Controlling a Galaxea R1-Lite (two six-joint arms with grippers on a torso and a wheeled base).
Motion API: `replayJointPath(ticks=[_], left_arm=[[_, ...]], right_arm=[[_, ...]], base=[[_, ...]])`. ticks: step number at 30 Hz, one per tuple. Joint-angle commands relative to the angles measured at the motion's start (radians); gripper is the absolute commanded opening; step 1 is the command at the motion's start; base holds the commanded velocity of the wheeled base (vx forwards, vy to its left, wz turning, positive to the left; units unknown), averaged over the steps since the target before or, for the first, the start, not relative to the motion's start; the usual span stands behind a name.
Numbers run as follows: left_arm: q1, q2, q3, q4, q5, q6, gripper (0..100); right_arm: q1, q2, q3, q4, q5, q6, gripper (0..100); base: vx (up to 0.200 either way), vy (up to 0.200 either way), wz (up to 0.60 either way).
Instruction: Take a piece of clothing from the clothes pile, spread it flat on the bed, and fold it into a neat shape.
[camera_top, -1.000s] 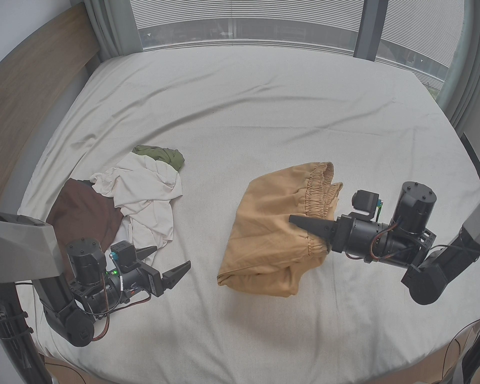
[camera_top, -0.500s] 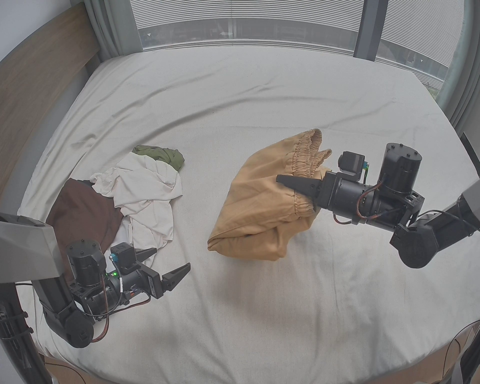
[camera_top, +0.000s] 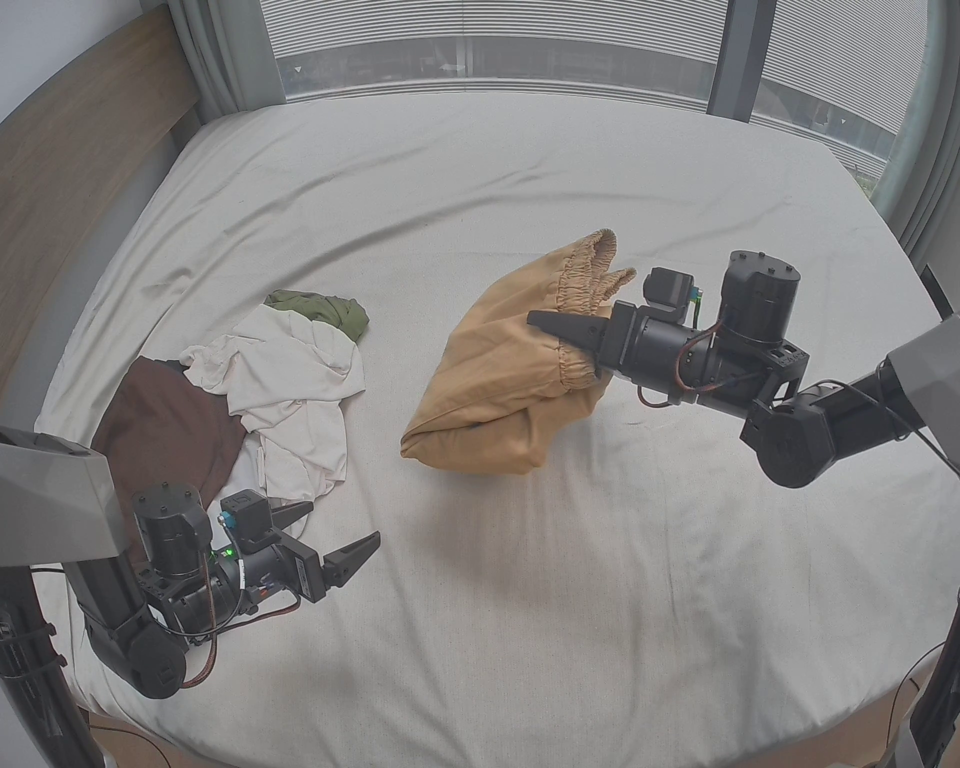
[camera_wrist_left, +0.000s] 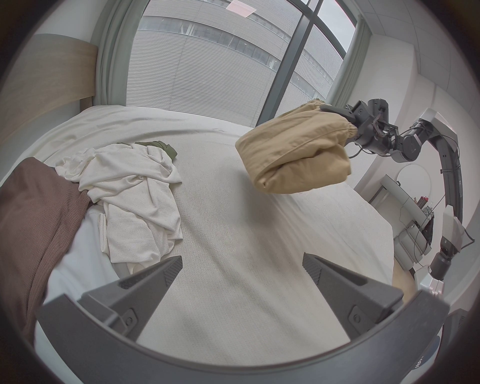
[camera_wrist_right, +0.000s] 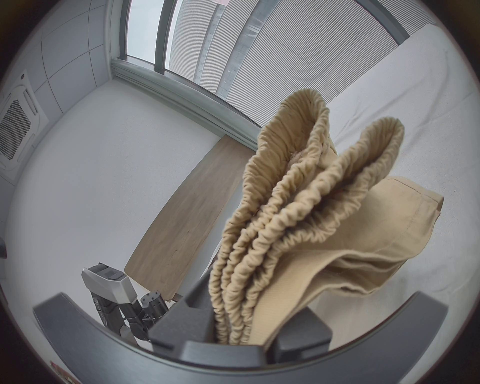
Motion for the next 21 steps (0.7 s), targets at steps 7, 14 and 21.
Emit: replayJointPath(ticks=[7,14,21], left_arm=[[-0.001,0.002,0.007,0.0,-0.001,-0.016,100],[-0.001,0.005,0.011,0.0,-0.001,-0.018,100],[0.001,0.002,0.016,0.0,-0.001,-0.018,100]], right_arm=[[0.0,0.147,-0.218,0.064,0.001,0.0,0],[-0.002,0.225,-0.353,0.066,-0.003,0.002,0],[-0.023,0.316,-0.43,0.06,-0.044,0.0,0]], base=[[0.0,0.0,0.0],[0.0,0.0,0.0],[0.0,0.0,0.0]])
